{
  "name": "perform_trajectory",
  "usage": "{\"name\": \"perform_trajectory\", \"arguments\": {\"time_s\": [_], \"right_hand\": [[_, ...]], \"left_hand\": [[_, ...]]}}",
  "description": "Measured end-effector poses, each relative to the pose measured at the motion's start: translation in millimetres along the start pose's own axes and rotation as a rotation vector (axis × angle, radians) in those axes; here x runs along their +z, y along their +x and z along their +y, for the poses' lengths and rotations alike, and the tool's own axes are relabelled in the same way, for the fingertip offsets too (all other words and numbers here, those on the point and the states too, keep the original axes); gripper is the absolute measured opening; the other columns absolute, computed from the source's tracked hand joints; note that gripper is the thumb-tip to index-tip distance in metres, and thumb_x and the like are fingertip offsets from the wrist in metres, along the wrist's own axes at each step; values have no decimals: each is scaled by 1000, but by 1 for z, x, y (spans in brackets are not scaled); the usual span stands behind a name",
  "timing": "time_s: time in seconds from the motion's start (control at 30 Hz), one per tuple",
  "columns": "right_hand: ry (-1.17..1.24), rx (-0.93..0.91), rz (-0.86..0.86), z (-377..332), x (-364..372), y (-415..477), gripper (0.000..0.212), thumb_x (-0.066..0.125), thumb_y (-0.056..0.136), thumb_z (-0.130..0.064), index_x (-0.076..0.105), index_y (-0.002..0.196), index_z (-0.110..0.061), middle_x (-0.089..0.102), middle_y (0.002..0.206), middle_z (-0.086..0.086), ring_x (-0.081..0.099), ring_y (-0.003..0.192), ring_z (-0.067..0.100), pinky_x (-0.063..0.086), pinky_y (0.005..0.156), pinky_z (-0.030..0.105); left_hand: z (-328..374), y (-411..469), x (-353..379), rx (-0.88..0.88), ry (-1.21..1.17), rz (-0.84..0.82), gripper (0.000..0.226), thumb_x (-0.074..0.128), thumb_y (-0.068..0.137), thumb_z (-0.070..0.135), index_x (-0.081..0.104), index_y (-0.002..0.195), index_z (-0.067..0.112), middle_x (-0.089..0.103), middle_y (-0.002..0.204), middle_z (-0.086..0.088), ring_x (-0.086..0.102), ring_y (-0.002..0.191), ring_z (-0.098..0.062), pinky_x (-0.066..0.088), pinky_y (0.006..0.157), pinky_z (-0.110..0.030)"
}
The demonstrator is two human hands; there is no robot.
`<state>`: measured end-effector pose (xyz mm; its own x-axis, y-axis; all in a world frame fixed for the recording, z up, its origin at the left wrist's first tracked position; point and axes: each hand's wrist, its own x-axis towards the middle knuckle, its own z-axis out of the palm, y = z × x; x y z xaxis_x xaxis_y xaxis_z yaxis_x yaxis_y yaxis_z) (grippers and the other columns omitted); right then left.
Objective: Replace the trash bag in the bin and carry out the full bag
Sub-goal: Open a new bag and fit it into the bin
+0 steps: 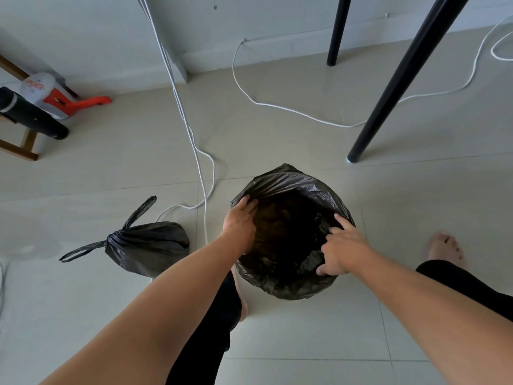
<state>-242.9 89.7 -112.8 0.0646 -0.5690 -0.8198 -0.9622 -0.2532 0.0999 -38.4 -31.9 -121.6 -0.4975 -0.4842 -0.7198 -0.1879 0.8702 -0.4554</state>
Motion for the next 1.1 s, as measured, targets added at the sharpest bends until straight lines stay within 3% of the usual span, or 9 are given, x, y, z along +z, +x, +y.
{"name": "perform_trajectory", "arguments": {"time_s": [0.1, 0.4, 0.57, 0.67, 0.73, 0.8, 0.87, 0.97, 1.1], "right_hand": [[59, -33, 152, -1, -1, -2, 59, 42, 88, -63, 61, 127, -22, 56, 133, 5, 34, 138, 26, -17, 116, 53], [39, -13, -1, 8, 2, -4, 67, 26, 91, -66, 62, 128, -23, 57, 135, 0, 28, 142, 19, -12, 119, 47], [40, -39, 28, 9, 2, -3, 64, 31, 89, -67, 64, 124, -24, 62, 126, -2, 35, 137, 18, -10, 119, 46], [175, -84, 158, 12, -3, -4, 51, 42, 89, -61, 64, 118, -25, 67, 113, -1, 51, 123, 18, -1, 121, 44], [339, -80, 318, 15, -11, -6, 40, 46, 90, -53, 65, 111, -23, 68, 106, -1, 58, 111, 21, 24, 114, 39], [455, -30, 532, 17, -23, -6, 32, 49, 93, -45, 65, 101, -20, 67, 97, 0, 62, 97, 24, 40, 88, 35], [550, 21, 726, 20, -40, -4, 25, 54, 93, -38, 66, 96, -16, 66, 93, 2, 60, 92, 26, 43, 79, 35], [696, 69, 883, 27, -68, 2, 20, 59, 92, -28, 66, 97, -10, 64, 93, 5, 58, 91, 27, 47, 81, 39], [656, 92, 871, 30, -94, 18, 27, 57, 94, -25, 62, 114, -8, 59, 111, 8, 53, 104, 28, 45, 90, 41]], "left_hand": [[0, 1, -6, 35, -120, 135, 55, 51, 88, 48, 50, 139, 27, 12, 162, -6, 0, 149, -26, -4, 117, -52], [-11, 1, 16, 3, -31, 54, 62, 25, 94, 47, 27, 151, 23, 3, 163, -1, -12, 149, -19, -21, 114, -48], [-7, -2, 16, 51, -106, 77, 55, 36, 93, 45, 46, 143, 23, 18, 161, -3, -1, 150, -22, -14, 117, -51], [-10, -4, 4, 127, -310, 268, 31, 50, 89, 33, 68, 112, 22, 58, 131, -2, 42, 134, -25, 15, 117, -48], [-19, -3, -10, 105, -446, 426, 20, 49, 91, 27, 67, 96, 19, 67, 103, -2, 59, 105, -24, 38, 97, -40], [-29, -2, -24, 27, -626, 563, 19, 49, 93, 25, 65, 90, 15, 66, 93, -4, 60, 93, -25, 43, 82, -37], [-37, 0, -34, -85, -813, 709, 16, 52, 92, 21, 64, 89, 11, 65, 88, -6, 59, 88, -28, 44, 74, -37], [-47, 1, -39, -271, -970, 831, 14, 58, 91, 19, 67, 95, 9, 64, 88, -7, 57, 87, -26, 44, 69, -35], [-56, 6, -35, -367, -1041, 797, 19, 61, 91, 20, 69, 104, 9, 63, 98, -6, 55, 96, -26, 47, 76, -37]]}}
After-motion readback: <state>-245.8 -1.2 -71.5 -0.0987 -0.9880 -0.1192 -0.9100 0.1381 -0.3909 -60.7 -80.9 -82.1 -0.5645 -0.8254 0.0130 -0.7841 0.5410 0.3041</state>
